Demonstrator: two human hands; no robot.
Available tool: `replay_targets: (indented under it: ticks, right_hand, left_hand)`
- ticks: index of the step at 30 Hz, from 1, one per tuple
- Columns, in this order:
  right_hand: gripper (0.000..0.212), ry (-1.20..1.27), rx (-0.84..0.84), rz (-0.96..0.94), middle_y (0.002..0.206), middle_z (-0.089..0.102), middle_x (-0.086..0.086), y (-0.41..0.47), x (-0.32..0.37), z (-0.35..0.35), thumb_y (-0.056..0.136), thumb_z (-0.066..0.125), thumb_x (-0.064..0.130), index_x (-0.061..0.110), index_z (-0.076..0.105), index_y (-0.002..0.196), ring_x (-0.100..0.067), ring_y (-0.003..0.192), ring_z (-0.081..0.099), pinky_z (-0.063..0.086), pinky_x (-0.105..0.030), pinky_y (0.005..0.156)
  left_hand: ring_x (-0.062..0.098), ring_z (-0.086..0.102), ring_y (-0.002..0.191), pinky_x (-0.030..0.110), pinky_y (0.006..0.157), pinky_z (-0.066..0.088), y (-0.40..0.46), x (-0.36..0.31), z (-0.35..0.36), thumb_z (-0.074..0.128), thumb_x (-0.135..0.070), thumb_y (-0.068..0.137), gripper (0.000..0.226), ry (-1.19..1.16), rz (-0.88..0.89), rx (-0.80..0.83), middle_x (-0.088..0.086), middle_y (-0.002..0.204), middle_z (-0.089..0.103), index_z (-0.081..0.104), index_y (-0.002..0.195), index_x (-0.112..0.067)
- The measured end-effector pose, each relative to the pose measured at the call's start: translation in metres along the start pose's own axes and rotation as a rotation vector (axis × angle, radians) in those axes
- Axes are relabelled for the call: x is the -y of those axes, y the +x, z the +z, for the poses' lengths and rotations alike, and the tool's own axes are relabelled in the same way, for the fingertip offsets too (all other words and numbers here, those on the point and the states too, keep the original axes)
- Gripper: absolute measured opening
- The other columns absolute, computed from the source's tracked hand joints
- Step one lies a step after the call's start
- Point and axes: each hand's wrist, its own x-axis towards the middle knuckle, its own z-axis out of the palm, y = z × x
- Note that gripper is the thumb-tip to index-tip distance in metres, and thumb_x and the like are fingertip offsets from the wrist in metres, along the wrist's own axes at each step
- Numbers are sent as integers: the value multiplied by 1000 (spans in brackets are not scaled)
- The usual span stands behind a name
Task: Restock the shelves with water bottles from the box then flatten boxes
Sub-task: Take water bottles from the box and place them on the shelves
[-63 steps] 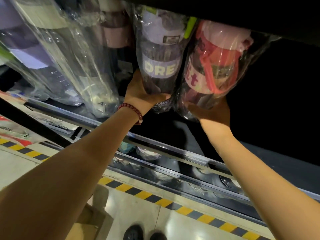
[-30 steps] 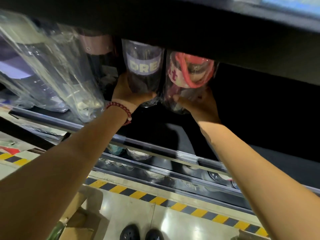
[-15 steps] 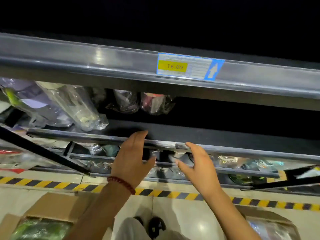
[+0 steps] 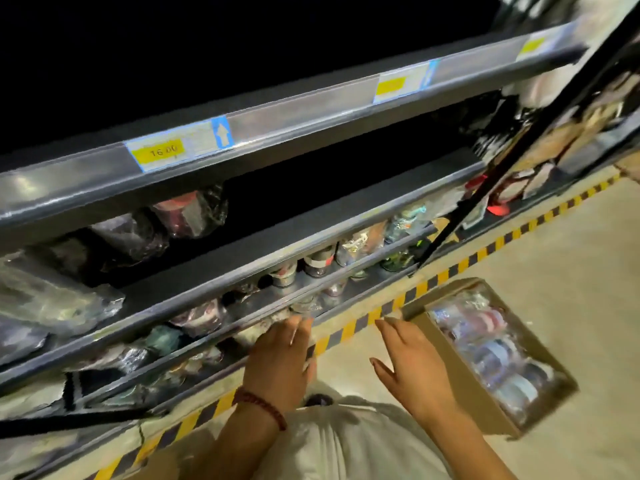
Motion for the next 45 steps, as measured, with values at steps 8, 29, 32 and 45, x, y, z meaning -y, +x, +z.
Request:
replay_targets:
  ticks: [8,29,32,45]
  right_hand:
    - [66,-8,-88,251,101,69,-10,-75,24,12,45,92,31,10,68,103,-28,84,69,56,-30,63]
    - [58,226,-94,811,99,68,0,-197,-150,31,48,85,27,17,69,103,-18,84,67,54,-20,63]
    - [59,267,-111,856,94,67,-2,-201,-230,18,46,85,22,15,68,102,-21,79,67,55,-22,61]
    - [54,450,24,982,98,69,-8,-189,-501,91,57,85,16,10,68,108,-27,83,67,55,-29,62]
  left_hand:
    - [21,68,76,29,66,56,-14,-10,5,90,-26,29,78,-20,209,139,4,91,70,67,103,-13]
    - [22,62,104,36,82,53,91,-225,107,78,-37,66,63,125,511,493,-1,119,63,61,124,-20]
    - [19,38,133,33,107,36,126,-294,129,59,-43,86,66,123,536,559,-2,146,40,36,144,-21]
    - [14,34,134,26,106,33,261,-468,298,57,-39,86,69,81,357,814,-6,147,36,26,146,-27]
